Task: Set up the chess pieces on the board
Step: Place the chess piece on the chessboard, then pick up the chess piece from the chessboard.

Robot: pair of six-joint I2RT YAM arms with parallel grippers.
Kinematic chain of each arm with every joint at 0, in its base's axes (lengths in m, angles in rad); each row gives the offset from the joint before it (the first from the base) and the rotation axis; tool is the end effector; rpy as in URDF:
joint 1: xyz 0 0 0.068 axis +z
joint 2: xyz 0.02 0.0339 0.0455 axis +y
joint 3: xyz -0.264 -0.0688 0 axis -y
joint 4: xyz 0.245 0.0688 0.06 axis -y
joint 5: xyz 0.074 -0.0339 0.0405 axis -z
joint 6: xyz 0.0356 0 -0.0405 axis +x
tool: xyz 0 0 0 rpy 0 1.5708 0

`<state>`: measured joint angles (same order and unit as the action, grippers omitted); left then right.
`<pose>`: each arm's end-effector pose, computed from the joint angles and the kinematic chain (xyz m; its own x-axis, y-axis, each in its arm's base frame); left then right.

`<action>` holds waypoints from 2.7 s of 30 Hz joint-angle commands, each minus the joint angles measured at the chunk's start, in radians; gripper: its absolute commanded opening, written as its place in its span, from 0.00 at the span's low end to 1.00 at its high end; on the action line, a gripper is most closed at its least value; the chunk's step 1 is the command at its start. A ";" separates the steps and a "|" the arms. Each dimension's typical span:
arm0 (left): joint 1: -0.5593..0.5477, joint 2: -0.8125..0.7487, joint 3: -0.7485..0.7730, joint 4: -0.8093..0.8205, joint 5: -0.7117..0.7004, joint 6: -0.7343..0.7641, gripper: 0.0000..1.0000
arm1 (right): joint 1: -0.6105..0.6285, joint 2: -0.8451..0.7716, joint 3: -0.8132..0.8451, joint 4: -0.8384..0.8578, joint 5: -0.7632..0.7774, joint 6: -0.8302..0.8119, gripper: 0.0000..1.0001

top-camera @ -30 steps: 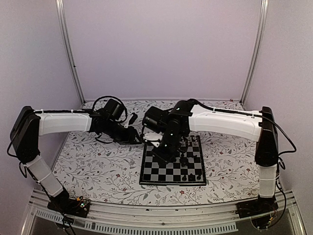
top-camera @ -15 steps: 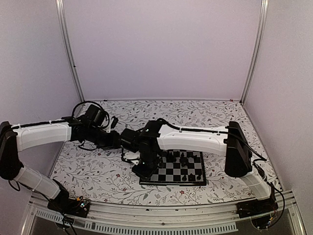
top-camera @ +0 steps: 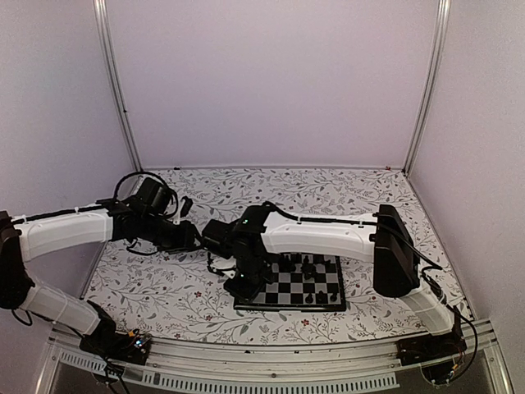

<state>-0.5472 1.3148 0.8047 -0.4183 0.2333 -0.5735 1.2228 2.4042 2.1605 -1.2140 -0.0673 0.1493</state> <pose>0.2189 -0.1430 0.2147 -0.9132 -0.0618 -0.4028 0.1536 0.8634 -0.4806 0.1614 0.4521 0.1813 -0.4750 -0.8741 -0.1017 -0.8797 0.4683 0.0829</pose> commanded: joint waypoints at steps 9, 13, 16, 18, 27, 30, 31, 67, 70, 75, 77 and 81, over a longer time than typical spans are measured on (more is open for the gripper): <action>0.011 -0.017 -0.004 -0.003 -0.011 -0.004 0.38 | -0.036 0.007 -0.041 0.010 0.035 0.005 0.13; 0.012 0.000 0.004 0.006 -0.004 -0.002 0.39 | -0.048 -0.001 -0.044 0.015 0.030 0.007 0.13; 0.012 0.010 0.012 0.009 -0.002 0.001 0.38 | -0.055 -0.003 -0.047 0.019 0.022 0.009 0.14; 0.012 0.017 0.018 0.012 -0.002 0.004 0.39 | -0.057 -0.002 -0.047 0.024 0.017 0.009 0.15; 0.012 0.045 0.036 0.015 0.004 0.017 0.39 | -0.057 -0.009 -0.045 0.046 -0.047 -0.016 0.18; 0.012 0.055 0.041 0.021 0.009 0.017 0.38 | -0.056 -0.015 -0.046 0.056 -0.072 -0.022 0.19; 0.012 0.060 0.043 0.024 0.012 0.017 0.38 | -0.056 -0.016 -0.046 0.060 -0.078 -0.021 0.19; -0.134 0.257 0.293 0.086 0.109 0.146 0.38 | -0.407 -0.470 -0.554 0.237 0.105 0.073 0.35; -0.169 0.312 0.359 0.069 0.117 0.147 0.38 | -0.415 -0.463 -0.583 0.272 0.095 0.045 0.33; -0.205 0.376 0.434 0.030 0.112 0.150 0.39 | -0.416 -0.427 -0.573 0.313 0.044 0.002 0.33; -0.210 0.388 0.442 0.027 0.111 0.150 0.38 | -0.416 -0.405 -0.560 0.317 0.032 -0.014 0.33; -0.211 0.396 0.444 0.025 0.107 0.147 0.38 | -0.416 -0.371 -0.539 0.333 0.011 -0.037 0.34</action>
<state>-0.7486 1.6970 1.2255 -0.3756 0.3363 -0.4377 0.8047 1.9896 1.5871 -0.9211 -0.0212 0.1547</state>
